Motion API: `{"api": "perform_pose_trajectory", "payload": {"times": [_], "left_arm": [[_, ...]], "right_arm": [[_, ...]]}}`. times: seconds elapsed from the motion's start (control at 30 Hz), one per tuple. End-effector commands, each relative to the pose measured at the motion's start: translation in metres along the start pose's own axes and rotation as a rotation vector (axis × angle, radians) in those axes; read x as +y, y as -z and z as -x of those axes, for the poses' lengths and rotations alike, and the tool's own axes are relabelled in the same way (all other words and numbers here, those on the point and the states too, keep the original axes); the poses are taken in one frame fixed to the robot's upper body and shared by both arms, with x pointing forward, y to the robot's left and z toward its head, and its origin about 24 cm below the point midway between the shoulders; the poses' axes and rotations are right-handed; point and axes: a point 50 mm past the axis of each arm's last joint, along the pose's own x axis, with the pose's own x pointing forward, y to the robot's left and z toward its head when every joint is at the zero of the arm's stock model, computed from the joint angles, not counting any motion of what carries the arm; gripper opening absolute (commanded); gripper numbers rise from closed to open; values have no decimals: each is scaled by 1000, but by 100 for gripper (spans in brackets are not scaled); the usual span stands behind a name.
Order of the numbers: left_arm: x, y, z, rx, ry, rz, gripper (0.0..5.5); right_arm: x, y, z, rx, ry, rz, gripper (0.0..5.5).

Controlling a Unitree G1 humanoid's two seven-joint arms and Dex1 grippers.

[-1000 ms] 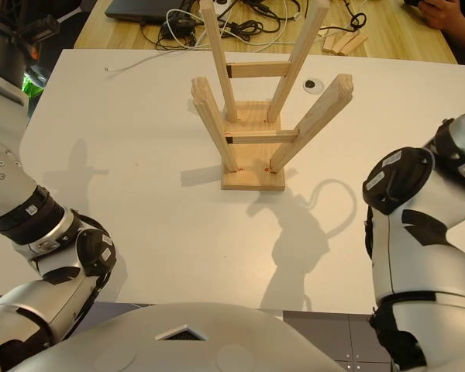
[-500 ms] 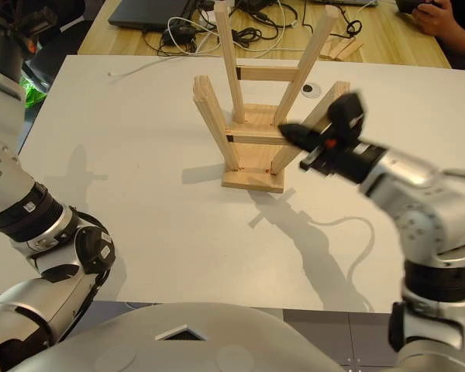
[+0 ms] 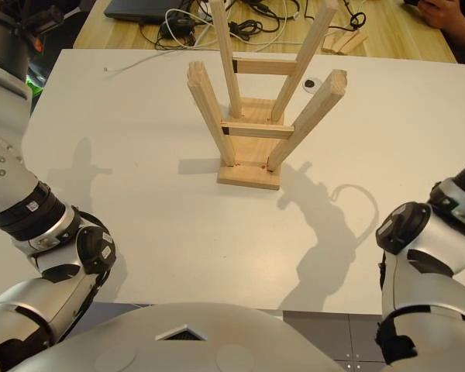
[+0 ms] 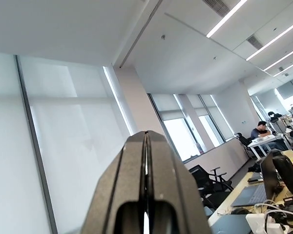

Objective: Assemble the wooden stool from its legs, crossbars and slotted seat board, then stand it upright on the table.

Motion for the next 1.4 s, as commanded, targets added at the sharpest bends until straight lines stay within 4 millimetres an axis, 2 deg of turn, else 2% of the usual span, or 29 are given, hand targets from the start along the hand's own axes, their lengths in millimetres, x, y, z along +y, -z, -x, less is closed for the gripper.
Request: {"api": "perform_pose_trajectory", "payload": {"times": [0.03,0.1,0.17,0.2,0.23,0.27,0.3,0.37,0.5,0.67,0.77,0.8,0.9,1.0,1.03,1.07,1.13,1.17,1.23,1.3,1.4], "left_arm": [[-2,-6,-4,-9,17,-12,3],[-2,-6,-3,-11,15,-13,3],[-1,-7,-3,-14,11,-13,3],[-2,-6,-2,-14,9,-10,3],[-2,-6,-2,-14,9,-7,3],[-4,-4,-2,-10,11,-3,3],[-5,-3,-2,-7,14,1,3],[-5,-2,-2,-3,15,5,3],[-4,-1,-1,0,4,5,3],[-3,-1,1,0,-6,4,3],[-1,-1,2,0,-11,0,3],[-1,0,2,5,-10,-1,3],[0,16,6,89,22,-32,3],[8,48,16,262,78,-159,3],[23,57,18,308,23,-210,3],[43,62,19,329,-66,-258,3],[82,65,24,326,-268,-233,3],[96,65,27,319,-347,-204,3],[109,66,31,309,-405,-175,3],[107,71,30,326,-376,-152,3],[84,83,21,361,-266,-99,3]], "right_arm": [[-1,20,2,79,-45,-16,0],[-5,53,24,271,-55,-16,0],[-11,88,56,518,-44,1,0],[-23,123,86,776,26,53,0],[-31,149,117,985,73,104,0],[-36,170,147,1161,97,165,0],[-37,182,166,1259,98,198,0],[-33,186,161,1202,74,198,0],[-18,167,114,900,-18,162,0],[-3,115,65,512,-66,18,0],[-12,68,44,259,-5,-62,0],[-18,63,47,268,24,-43,0],[-36,88,79,555,141,149,0],[-58,118,141,918,246,375,0],[-67,122,158,971,358,438,0],[-79,123,170,954,550,487,0],[-89,127,195,829,944,521,0],[-85,134,208,765,1103,485,0],[-62,157,223,715,1241,425,0],[-41,176,222,697,1264,365,0],[-21,188,214,720,1251,343,0]]}}
